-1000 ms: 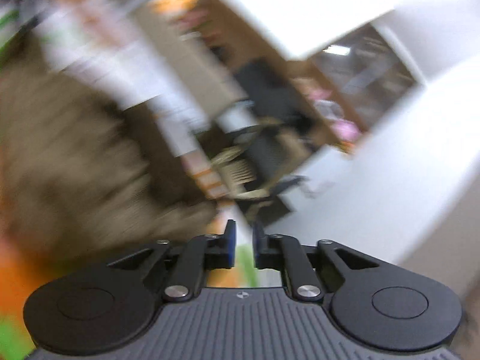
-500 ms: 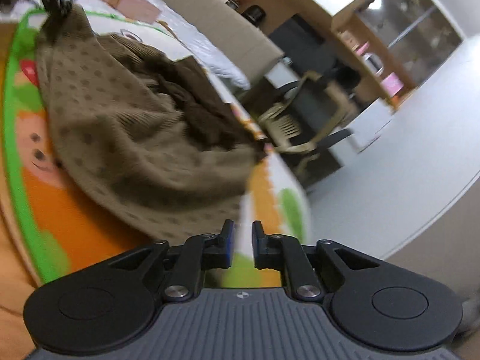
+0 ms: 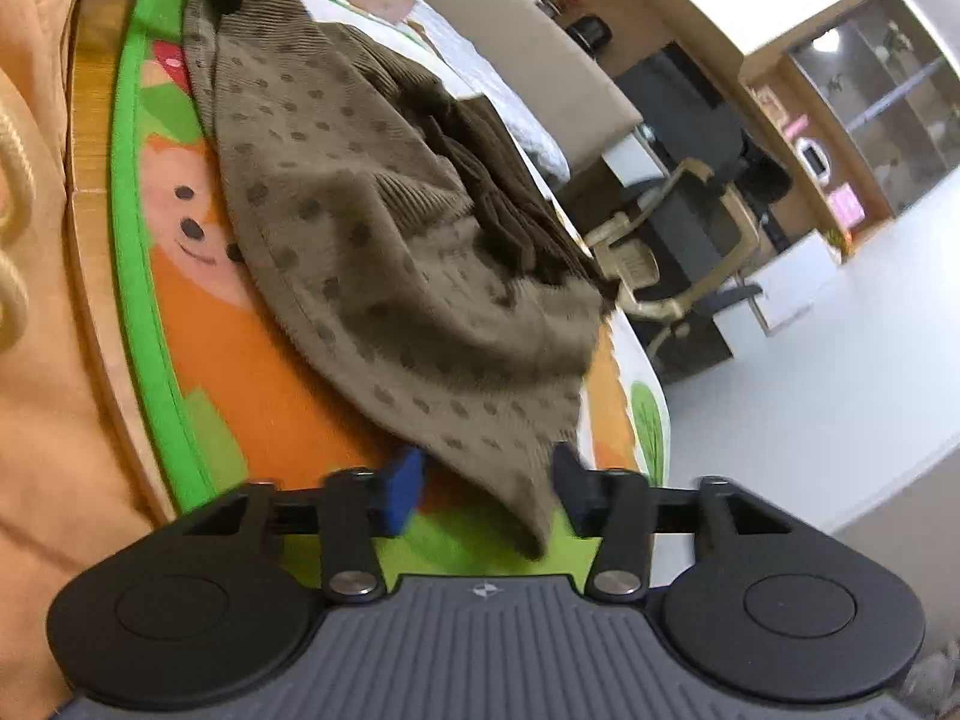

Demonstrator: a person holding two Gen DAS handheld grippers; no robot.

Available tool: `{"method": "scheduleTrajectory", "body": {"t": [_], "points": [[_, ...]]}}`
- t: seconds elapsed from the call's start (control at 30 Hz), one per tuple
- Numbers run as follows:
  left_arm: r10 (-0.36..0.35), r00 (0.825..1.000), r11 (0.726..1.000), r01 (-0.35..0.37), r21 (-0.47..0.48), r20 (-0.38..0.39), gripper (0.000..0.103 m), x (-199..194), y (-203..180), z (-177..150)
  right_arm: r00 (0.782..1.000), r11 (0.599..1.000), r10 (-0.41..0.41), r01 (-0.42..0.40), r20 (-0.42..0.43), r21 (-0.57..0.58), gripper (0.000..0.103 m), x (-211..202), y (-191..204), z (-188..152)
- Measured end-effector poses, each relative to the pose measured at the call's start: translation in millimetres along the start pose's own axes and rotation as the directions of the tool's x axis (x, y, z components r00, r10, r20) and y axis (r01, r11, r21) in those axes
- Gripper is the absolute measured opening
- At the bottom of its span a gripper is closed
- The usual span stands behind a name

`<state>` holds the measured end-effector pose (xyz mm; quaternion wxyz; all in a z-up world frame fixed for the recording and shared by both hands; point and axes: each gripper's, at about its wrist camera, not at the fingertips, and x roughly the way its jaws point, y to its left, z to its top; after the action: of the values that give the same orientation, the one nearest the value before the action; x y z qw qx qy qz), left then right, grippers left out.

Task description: Fold clothes

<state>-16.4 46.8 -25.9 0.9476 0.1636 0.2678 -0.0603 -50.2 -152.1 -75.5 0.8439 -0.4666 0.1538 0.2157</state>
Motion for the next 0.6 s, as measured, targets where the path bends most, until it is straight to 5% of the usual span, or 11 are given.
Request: {"method": "scheduleTrajectory", "body": {"t": [0.07,0.17,0.23,0.3,0.33,0.47,0.6], "points": [[0.016,1.000,0.999,-0.016,0.033,0.013,0.098,0,-3,-1,1.000,1.000,-0.020,0.020,0.003,0.015,0.007,-2,-5,0],[0.055,0.998,0.996,-0.056,0.063,0.030,0.058,3,-5,0,0.998,0.996,-0.058,0.057,0.008,0.067,0.003,-5,-20,0],[0.061,0.997,0.996,-0.064,0.063,0.047,0.052,3,-4,2,0.996,0.991,-0.083,0.082,0.009,0.102,0.003,-7,-30,1],[0.054,0.997,0.996,-0.058,0.063,0.058,0.021,3,-3,6,0.993,0.984,-0.118,0.117,-0.002,0.136,0.003,-12,-42,-3],[0.034,0.998,0.997,-0.038,0.063,0.056,0.015,1,-4,7,0.991,0.979,-0.130,0.130,-0.010,0.155,0.003,-15,-48,-7],[-0.149,0.989,0.987,0.148,0.059,0.011,0.014,-11,-10,11,0.991,0.969,-0.123,0.130,-0.049,0.208,0.003,-23,-61,-24],[-0.251,0.966,0.964,0.256,0.075,-0.067,0.033,-11,-20,3,0.993,0.980,-0.038,0.060,-0.113,0.192,0.003,-15,-51,-44]]}}
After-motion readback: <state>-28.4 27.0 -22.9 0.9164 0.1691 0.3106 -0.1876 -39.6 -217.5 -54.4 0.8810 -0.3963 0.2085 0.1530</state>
